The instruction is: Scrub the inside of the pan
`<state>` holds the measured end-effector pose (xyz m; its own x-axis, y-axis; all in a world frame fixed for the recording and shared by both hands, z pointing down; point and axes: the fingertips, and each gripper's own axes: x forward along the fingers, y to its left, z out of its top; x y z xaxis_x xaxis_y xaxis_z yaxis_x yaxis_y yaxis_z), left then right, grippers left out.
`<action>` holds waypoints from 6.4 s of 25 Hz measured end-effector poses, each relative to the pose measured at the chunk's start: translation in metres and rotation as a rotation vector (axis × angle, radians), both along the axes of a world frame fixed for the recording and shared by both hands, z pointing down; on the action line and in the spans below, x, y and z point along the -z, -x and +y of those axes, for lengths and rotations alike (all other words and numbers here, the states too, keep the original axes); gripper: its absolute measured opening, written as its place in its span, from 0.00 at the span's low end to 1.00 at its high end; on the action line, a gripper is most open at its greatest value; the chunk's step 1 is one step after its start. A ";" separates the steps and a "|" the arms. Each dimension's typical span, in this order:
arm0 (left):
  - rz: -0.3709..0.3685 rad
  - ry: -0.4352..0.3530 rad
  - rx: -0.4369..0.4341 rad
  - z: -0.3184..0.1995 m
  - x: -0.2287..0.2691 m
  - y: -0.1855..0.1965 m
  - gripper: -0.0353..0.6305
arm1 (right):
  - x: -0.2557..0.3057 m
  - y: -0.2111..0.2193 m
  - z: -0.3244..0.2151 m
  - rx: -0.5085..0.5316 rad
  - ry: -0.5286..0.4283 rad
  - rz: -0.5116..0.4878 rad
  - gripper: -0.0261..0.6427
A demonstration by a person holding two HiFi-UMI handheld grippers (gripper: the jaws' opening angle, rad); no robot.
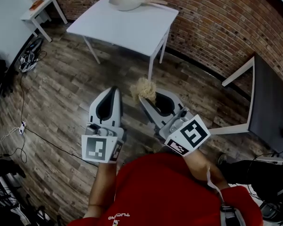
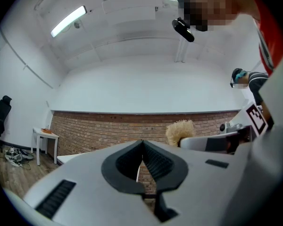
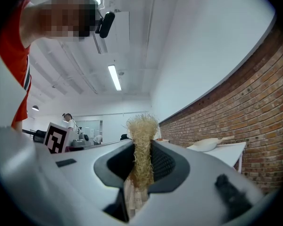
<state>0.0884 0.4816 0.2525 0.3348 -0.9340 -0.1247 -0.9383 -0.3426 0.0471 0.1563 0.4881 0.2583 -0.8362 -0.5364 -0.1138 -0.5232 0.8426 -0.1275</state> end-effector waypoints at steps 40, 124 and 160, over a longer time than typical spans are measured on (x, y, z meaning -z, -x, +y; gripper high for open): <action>-0.028 0.050 0.059 -0.327 -0.026 0.091 0.07 | -0.019 0.048 -0.346 -0.050 0.006 0.034 0.17; -0.054 0.180 -0.014 -0.890 -0.143 0.290 0.07 | -0.315 0.237 -1.026 -0.032 0.457 1.133 0.17; -0.077 0.165 -0.013 -0.881 -0.141 0.285 0.07 | -0.313 0.176 -1.024 -0.024 0.474 1.286 0.17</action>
